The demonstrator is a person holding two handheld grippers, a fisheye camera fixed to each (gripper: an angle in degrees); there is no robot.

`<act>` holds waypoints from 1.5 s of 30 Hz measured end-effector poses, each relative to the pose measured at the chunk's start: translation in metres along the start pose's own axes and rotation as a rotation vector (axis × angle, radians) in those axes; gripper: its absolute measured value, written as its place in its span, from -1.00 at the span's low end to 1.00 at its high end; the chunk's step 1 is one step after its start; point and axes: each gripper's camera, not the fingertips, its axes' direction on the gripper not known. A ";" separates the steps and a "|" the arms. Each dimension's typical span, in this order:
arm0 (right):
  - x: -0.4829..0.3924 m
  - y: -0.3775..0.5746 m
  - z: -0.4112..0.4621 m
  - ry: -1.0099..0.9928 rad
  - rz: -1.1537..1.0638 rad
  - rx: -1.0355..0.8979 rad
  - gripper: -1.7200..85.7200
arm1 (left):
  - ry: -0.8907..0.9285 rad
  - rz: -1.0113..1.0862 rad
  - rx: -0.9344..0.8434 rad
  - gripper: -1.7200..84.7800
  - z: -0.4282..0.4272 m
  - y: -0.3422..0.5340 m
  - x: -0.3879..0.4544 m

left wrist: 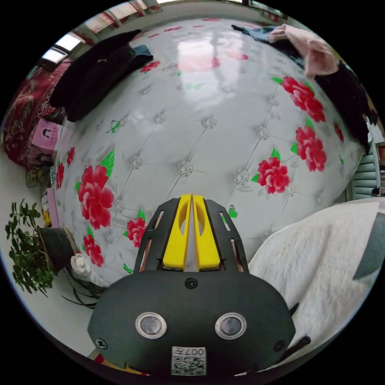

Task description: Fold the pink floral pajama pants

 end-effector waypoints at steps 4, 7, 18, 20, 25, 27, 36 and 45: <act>-0.105 0.007 0.138 -0.396 -0.091 -0.249 -0.95 | 0.090 -0.104 0.053 -0.93 -0.009 0.017 -0.038; -0.182 0.014 0.194 -0.458 -0.280 -0.413 -0.93 | 0.055 -0.267 0.026 -0.95 -0.005 0.041 -0.084; -0.074 0.058 0.163 -0.021 0.139 -0.335 -0.82 | 0.057 -0.474 0.132 -0.89 -0.028 0.134 -0.200; -0.048 0.064 0.153 0.051 0.222 -0.317 -0.81 | 0.116 -0.319 0.174 -0.83 -0.031 0.112 -0.173; -0.001 0.042 0.148 0.230 0.277 -0.294 -0.80 | 0.061 -0.082 0.012 -0.82 0.014 0.052 -0.106; 0.010 0.023 0.170 0.241 0.259 -0.323 -0.81 | -0.006 -0.005 -0.003 -0.85 0.017 0.042 -0.090; -0.085 0.057 0.250 0.059 -0.072 -0.637 -0.95 | -0.290 -0.153 -0.238 -0.98 0.035 0.086 -0.162; -0.056 0.026 0.169 -0.108 -0.007 -0.483 -0.90 | 0.093 -0.796 -0.003 -0.89 -0.016 0.235 -0.311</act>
